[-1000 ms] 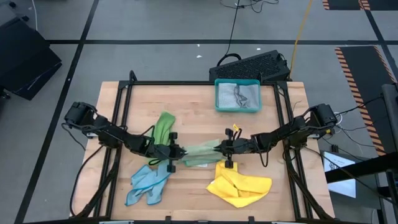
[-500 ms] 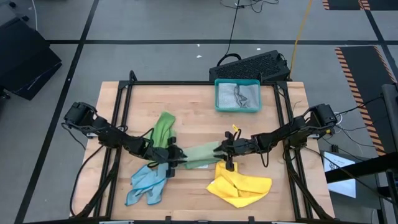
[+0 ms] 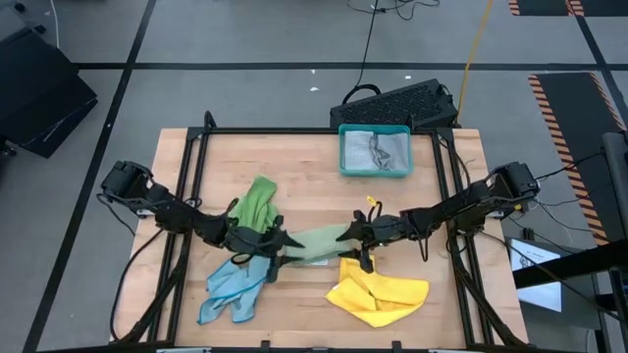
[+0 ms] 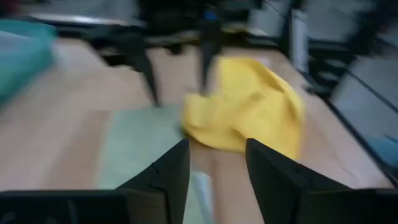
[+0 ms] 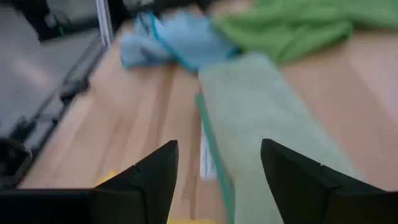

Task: Fold microfiber towels
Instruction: Fold the light green microfiber cloth

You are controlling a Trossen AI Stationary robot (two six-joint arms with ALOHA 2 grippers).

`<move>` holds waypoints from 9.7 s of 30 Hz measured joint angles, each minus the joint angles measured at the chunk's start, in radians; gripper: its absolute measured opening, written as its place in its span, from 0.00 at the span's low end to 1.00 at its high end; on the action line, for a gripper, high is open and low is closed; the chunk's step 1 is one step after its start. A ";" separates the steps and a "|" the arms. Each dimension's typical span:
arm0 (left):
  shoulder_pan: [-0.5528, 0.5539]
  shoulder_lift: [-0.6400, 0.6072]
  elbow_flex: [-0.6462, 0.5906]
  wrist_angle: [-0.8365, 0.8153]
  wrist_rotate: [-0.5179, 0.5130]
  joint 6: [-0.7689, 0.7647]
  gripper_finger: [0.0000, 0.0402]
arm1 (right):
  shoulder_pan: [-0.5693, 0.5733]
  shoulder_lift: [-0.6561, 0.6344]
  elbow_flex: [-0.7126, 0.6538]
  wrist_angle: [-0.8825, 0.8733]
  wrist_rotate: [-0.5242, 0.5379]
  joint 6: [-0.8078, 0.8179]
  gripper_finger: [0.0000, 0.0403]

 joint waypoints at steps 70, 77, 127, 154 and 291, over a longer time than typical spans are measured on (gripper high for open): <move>0.166 0.084 0.012 -0.104 -0.048 -0.063 0.29 | -0.006 0.197 -0.030 0.322 0.130 -0.223 0.04; 0.295 0.121 0.019 -0.128 0.153 -0.213 0.62 | -0.008 0.005 -0.151 0.287 0.199 -0.260 0.15; 0.154 0.014 0.131 -0.368 -0.091 0.644 0.08 | -0.119 -0.080 0.204 -0.217 0.137 -0.165 0.74; 0.181 0.013 0.131 -0.305 -0.131 0.626 0.09 | -0.176 0.053 0.204 -0.145 0.023 -0.128 0.42; 0.513 -0.032 0.133 0.229 0.480 -0.150 0.84 | -0.324 -0.161 -0.059 0.520 -0.077 -0.464 0.05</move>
